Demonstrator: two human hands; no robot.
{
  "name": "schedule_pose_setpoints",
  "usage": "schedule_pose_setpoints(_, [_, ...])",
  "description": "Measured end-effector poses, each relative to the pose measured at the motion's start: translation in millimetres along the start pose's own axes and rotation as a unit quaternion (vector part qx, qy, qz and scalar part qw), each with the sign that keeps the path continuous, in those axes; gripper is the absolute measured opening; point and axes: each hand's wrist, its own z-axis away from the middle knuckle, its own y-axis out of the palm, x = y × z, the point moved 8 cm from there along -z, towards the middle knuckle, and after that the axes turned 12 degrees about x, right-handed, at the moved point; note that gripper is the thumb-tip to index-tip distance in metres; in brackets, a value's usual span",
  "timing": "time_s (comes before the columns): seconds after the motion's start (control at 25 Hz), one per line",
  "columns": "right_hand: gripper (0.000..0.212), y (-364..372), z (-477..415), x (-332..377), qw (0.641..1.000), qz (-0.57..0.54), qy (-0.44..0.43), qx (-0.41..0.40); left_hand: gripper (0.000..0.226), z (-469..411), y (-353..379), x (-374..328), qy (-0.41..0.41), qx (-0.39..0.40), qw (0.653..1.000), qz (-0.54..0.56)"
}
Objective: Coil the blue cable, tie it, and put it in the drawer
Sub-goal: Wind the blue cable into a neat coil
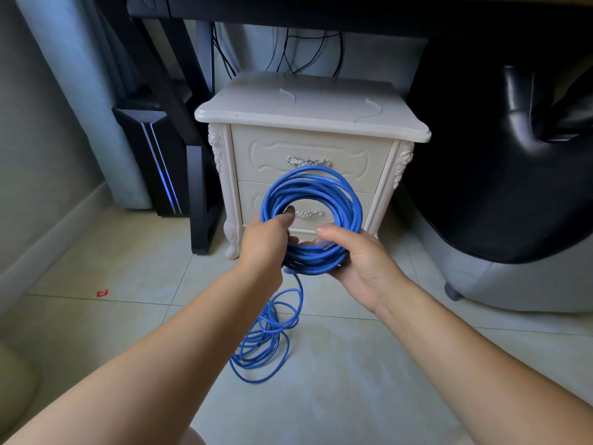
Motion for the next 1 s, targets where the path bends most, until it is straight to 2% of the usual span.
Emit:
schedule_pose_setpoints(0.08, [0.017, -9.1, 1.1, 8.3, 0.998, -0.009, -0.017, -0.054, 0.024, 2.5, 3.4, 3.7, 0.005, 0.018, 0.999, -0.048])
schedule_pose_setpoints(0.2, [0.024, -21.6, 3.8, 21.0, 0.994, 0.025, -0.03, -0.097, 0.014, 4.0, 11.1, 13.3, -0.038, 0.106, 0.99, -0.084])
schedule_pose_setpoints(0.28, [0.028, -26.7, 4.7, 26.8, 0.992, 0.056, -0.029, -0.11, 0.032, 3.8, 11.9, 11.5, -0.05, 0.154, 0.984, -0.079])
schedule_pose_setpoints(0.36, [0.033, -31.0, 6.2, 31.0, 0.986, 0.119, -0.016, -0.117, 0.063, -0.3, 7.2, -6.4, 0.02, 0.147, 0.982, -0.115])
schedule_pose_setpoints(0.44, [0.031, -26.7, 7.5, 33.5, 0.974, 0.204, 0.001, -0.099, 0.078, 4.8, 9.4, -31.0, 0.134, 0.141, 0.952, -0.237])
schedule_pose_setpoints(0.52, [0.025, -17.5, 8.9, 36.0, 0.952, 0.298, 0.011, -0.073, 0.08, 14.8, 21.3, -44.5, 0.216, 0.165, 0.897, -0.348])
schedule_pose_setpoints(0.64, [0.026, -9.1, 7.8, 42.2, 0.925, 0.378, 0.006, -0.051, 0.073, 20.6, 32.0, -47.5, 0.239, 0.198, 0.852, -0.421])
schedule_pose_setpoints(0.72, [0.023, -6.9, 6.1, 48.3, 0.915, 0.4, -0.01, -0.041, 0.064, 17.2, 31.9, -42.9, 0.213, 0.201, 0.859, -0.42])
schedule_pose_setpoints(0.84, [0.023, -2.8, 4.2, 48.1, 0.919, 0.393, -0.019, -0.012, 0.022, 9.8, 27.8, -35.5, 0.158, 0.173, 0.884, -0.404])
schedule_pose_setpoints(0.92, [0.017, 0.0, 3.8, 44.2, 0.937, 0.35, -0.017, 0.009, 0.013, 5.4, 26.1, -29.6, 0.13, 0.167, 0.906, -0.366])
schedule_pose_setpoints(1.0, [0.023, 1.5, 5.3, 43.1, 0.952, 0.306, -0.012, 0.029, 0.013, 1.4, 22.5, -27.3, 0.117, 0.152, 0.924, -0.332])
